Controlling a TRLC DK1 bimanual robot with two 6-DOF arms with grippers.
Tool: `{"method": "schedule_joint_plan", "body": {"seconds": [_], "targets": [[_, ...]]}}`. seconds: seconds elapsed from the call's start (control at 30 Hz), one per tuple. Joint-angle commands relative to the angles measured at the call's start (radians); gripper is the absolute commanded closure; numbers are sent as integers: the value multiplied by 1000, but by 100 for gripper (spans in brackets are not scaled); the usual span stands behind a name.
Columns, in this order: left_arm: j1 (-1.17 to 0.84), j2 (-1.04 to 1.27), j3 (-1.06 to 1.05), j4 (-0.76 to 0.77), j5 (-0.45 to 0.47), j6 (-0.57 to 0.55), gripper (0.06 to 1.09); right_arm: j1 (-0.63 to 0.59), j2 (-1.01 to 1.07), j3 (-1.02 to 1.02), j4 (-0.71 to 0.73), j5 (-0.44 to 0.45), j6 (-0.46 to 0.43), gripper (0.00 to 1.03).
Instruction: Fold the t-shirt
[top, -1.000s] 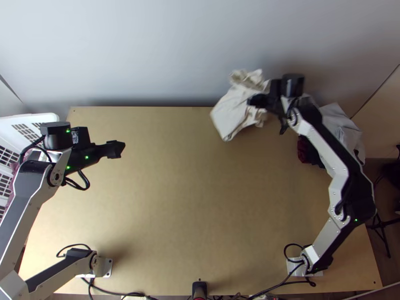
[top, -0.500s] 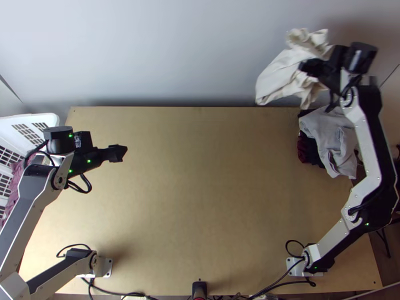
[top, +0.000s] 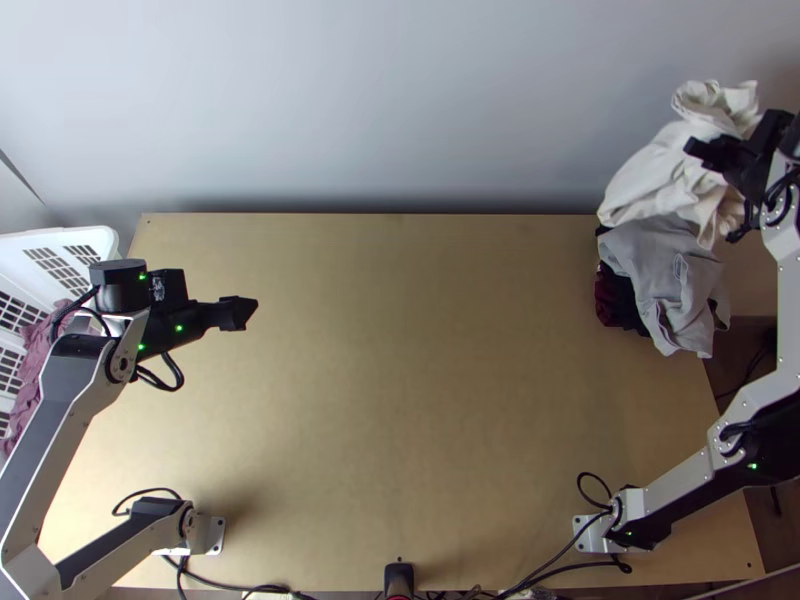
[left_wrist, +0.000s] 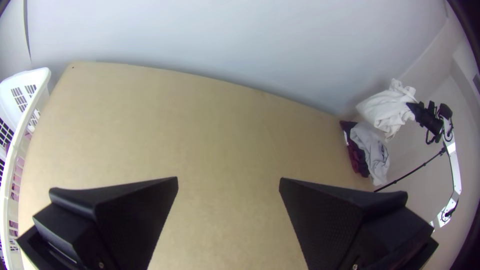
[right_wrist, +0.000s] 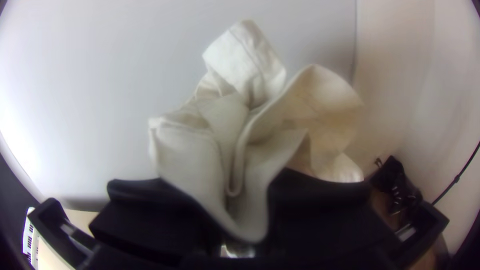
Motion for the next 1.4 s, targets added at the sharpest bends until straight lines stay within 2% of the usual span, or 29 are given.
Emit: {"method": "schedule_joint_plan", "body": {"seconds": [0.0, 0.2, 0.63, 0.9, 1.17, 1.37], "targets": [[25, -17, -36, 1, 26, 19, 10, -48, -67, -169, -1, 13, -26, 100], [57, -52, -78, 1, 51, 45, 10, -50, -142, -310, 36, 21, -65, 100], [66, -126, -114, -7, 53, 61, 10, -77, -359, -798, 172, 38, -184, 100], [64, -165, -124, -16, 68, 59, 10, -155, -385, -1031, 341, 38, -232, 100], [54, -190, -124, -35, 69, 58, 10, -244, -333, -1045, 426, 36, -276, 100], [51, -207, -117, -39, 69, 44, 10, -277, -291, -990, 426, 17, -246, 100]]}}
